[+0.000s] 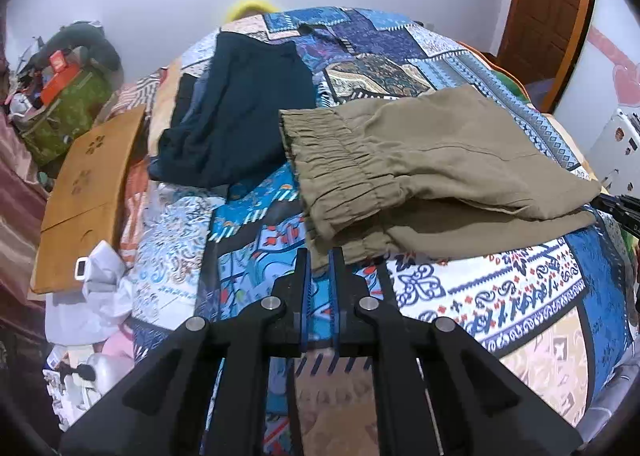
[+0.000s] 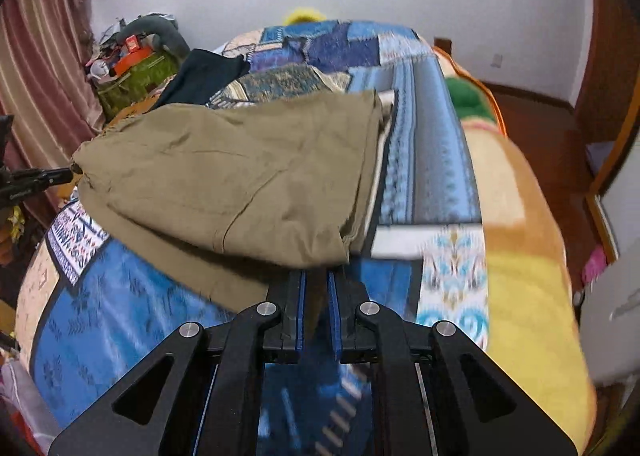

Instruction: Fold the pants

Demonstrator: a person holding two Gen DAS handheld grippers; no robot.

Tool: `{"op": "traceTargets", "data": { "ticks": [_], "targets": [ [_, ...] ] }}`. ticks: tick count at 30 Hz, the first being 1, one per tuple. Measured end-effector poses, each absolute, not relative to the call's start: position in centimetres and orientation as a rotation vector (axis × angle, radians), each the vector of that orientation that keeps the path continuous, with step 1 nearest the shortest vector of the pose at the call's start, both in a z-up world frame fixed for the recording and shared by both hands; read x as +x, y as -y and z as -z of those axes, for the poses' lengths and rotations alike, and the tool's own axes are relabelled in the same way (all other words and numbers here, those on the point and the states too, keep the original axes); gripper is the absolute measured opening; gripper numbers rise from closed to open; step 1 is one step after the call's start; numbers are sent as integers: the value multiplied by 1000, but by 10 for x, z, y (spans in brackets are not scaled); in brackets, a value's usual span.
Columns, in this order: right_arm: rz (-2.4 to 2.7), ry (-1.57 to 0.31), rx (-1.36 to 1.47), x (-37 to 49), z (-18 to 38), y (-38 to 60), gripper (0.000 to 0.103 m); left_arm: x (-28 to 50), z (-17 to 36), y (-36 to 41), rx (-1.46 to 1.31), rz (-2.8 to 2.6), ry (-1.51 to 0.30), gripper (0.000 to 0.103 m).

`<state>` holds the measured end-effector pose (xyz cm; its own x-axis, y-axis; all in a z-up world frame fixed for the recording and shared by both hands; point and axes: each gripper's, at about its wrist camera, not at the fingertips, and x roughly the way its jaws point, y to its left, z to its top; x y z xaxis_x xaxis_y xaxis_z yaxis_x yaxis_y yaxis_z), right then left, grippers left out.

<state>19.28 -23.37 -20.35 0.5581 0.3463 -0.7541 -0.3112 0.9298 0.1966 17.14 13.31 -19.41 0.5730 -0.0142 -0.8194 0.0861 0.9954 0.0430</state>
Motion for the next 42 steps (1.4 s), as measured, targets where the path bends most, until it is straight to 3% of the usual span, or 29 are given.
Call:
{"op": "traceTargets", "data": {
  "ticks": [4,6,7,8,9,12,17,25,34,35,39,42],
  "targets": [
    [-357,-868,37,177,192,241,9,164,180,-133,91,29,-928,21],
    [-357,-840,33,172,182,242,10,163,171,-128,109,24,-905,49],
    [-358,-824,30,170,175,241,11,163,165,-123,115,30,-890,57],
    [-360,-807,24,169,169,239,17,163,163,-120,120,38,-881,71],
    [-365,-792,17,169,164,237,28,163,159,-114,135,46,-866,79],
    [-382,-760,-6,169,152,226,60,168,155,-94,215,60,-842,88],
    [-442,-749,-60,174,151,198,70,184,171,-59,325,129,-878,91],
    [-563,-791,-114,185,168,152,70,209,201,-23,436,192,-944,91],
    [-620,-769,-221,199,181,103,69,232,173,-33,284,244,-938,91],
    [-619,-760,-228,201,181,100,68,234,173,-35,252,257,-949,91],
    [-636,-746,-222,210,179,96,28,233,176,-37,200,295,-968,83],
    [-647,-732,-205,209,172,97,14,228,182,-29,221,336,-972,75]
  ]
}}
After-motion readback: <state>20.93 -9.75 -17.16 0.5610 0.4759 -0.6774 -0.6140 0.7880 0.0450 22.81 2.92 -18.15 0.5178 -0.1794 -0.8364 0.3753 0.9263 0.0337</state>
